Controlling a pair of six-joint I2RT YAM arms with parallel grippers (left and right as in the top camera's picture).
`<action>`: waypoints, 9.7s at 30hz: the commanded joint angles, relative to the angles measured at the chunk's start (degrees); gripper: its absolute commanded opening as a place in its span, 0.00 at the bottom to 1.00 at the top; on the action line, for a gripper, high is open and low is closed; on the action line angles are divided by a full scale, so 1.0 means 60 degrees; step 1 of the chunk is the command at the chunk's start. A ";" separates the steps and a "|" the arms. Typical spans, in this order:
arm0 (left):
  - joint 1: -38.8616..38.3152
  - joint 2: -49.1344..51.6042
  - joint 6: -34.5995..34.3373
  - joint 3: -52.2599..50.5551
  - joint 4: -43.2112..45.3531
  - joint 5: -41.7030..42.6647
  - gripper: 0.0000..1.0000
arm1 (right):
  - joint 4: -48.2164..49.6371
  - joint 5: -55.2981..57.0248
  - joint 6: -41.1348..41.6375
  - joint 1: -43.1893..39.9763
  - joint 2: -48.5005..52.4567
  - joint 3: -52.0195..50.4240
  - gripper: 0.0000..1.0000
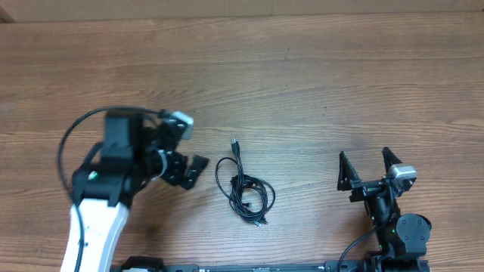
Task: Untangle cables
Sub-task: 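Move the left gripper over the black cable bundle and lower onto it, then close the left gripper on the cable bundle near the adapter, then lift the cable bundle with the left gripper toward the center, then reach the right gripper to the hanging cable loops beside the left gripper, then grasp the cable loops with the right gripper while the left holds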
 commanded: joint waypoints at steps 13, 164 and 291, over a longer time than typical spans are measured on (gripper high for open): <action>-0.1643 0.2488 0.0514 0.0280 0.0044 -0.0459 1.00 | 0.0044 0.0091 -0.0022 -0.0018 -0.0029 -0.0095 1.00; -0.2233 0.5249 -1.1664 0.0841 0.7592 0.3373 0.04 | 0.0623 -0.3519 0.2477 -0.0011 -0.0029 -0.0098 1.00; -0.2998 0.5249 -1.4823 0.0841 0.6441 0.3067 0.04 | 0.0277 -0.5329 0.5544 0.1555 1.1249 0.5603 0.09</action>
